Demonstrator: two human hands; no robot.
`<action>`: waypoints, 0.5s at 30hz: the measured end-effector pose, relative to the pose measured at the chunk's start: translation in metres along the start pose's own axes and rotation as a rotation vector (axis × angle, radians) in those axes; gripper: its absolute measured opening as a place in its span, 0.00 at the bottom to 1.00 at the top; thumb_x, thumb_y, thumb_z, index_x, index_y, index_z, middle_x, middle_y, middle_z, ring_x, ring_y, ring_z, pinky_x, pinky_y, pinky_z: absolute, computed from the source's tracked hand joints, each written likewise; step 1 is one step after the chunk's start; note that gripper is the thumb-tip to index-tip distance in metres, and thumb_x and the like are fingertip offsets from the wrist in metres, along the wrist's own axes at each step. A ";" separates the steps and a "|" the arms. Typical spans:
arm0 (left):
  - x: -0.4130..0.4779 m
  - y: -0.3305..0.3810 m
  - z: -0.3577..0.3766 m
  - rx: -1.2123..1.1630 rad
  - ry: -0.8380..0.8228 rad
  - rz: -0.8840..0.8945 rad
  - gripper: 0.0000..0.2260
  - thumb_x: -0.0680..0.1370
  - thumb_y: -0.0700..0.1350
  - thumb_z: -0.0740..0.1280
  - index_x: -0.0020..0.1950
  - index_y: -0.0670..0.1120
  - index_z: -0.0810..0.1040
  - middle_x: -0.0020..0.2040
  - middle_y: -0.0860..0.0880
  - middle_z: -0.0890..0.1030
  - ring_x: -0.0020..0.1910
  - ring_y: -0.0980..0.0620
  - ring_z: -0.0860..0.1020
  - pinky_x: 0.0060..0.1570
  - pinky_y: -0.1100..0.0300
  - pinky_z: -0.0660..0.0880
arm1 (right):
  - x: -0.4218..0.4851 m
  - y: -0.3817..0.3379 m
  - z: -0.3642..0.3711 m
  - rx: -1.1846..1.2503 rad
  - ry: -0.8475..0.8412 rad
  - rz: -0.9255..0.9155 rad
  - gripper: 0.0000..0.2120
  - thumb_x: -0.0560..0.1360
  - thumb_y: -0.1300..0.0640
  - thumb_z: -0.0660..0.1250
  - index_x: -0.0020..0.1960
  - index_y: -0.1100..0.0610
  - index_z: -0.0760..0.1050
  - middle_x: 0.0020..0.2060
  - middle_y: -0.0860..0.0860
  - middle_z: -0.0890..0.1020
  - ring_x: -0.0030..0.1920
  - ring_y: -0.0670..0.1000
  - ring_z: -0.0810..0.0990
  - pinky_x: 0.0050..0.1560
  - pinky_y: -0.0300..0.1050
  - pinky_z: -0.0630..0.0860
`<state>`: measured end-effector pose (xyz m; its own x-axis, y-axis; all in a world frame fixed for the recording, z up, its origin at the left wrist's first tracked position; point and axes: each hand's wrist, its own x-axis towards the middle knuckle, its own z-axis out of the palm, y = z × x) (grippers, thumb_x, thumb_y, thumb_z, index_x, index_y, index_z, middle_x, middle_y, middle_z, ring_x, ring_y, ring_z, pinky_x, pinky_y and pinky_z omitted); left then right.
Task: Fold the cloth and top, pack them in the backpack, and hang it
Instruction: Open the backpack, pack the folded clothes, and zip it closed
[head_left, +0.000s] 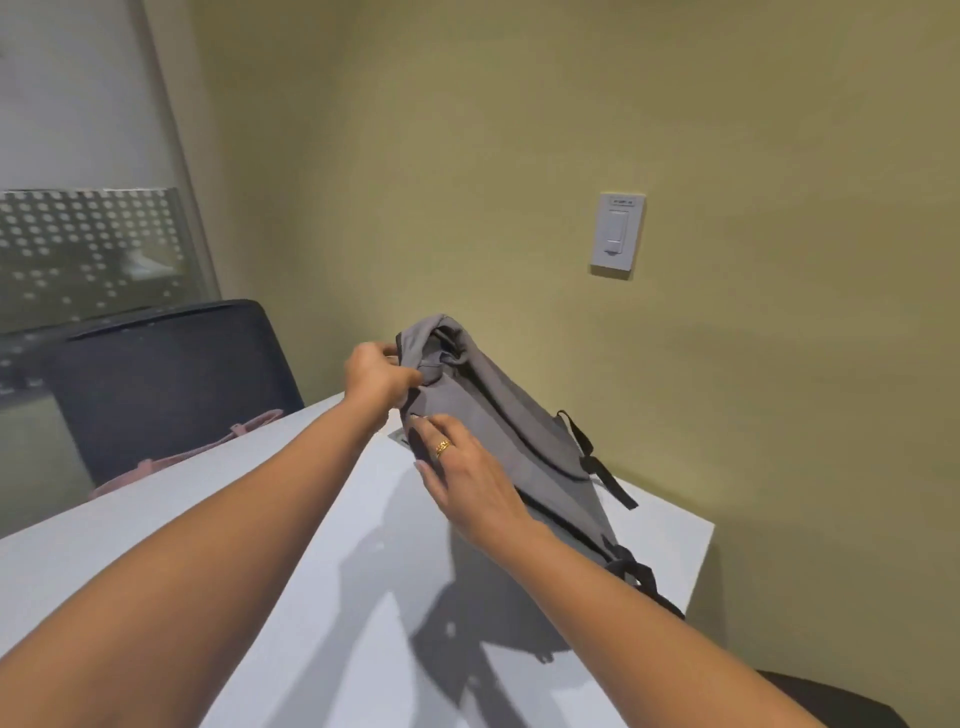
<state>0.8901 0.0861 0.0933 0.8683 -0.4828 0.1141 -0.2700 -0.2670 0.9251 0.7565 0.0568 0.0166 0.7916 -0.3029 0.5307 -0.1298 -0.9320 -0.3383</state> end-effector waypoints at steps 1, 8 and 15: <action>0.000 -0.007 -0.021 0.027 0.027 -0.002 0.18 0.69 0.33 0.71 0.59 0.37 0.76 0.48 0.43 0.79 0.46 0.46 0.76 0.52 0.50 0.77 | 0.002 -0.012 0.003 0.056 -0.016 0.024 0.22 0.79 0.56 0.60 0.71 0.56 0.63 0.67 0.51 0.67 0.60 0.56 0.72 0.55 0.51 0.73; 0.009 -0.044 -0.163 0.269 0.188 0.054 0.17 0.68 0.36 0.74 0.57 0.40 0.80 0.53 0.41 0.82 0.54 0.43 0.78 0.55 0.49 0.76 | 0.012 -0.045 0.062 0.061 -0.365 0.274 0.32 0.77 0.44 0.60 0.76 0.44 0.49 0.76 0.48 0.46 0.75 0.57 0.51 0.71 0.58 0.59; 0.024 -0.041 -0.267 0.494 0.315 0.240 0.15 0.70 0.34 0.70 0.56 0.41 0.80 0.53 0.42 0.82 0.54 0.47 0.79 0.57 0.55 0.75 | 0.037 -0.124 0.142 0.101 -0.626 0.209 0.36 0.76 0.43 0.62 0.76 0.43 0.43 0.76 0.47 0.38 0.76 0.57 0.42 0.71 0.63 0.58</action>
<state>1.0330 0.3080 0.1547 0.8204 -0.3282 0.4682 -0.5671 -0.5720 0.5927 0.8871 0.1896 -0.0318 0.9569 -0.2744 -0.0952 -0.2860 -0.8335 -0.4727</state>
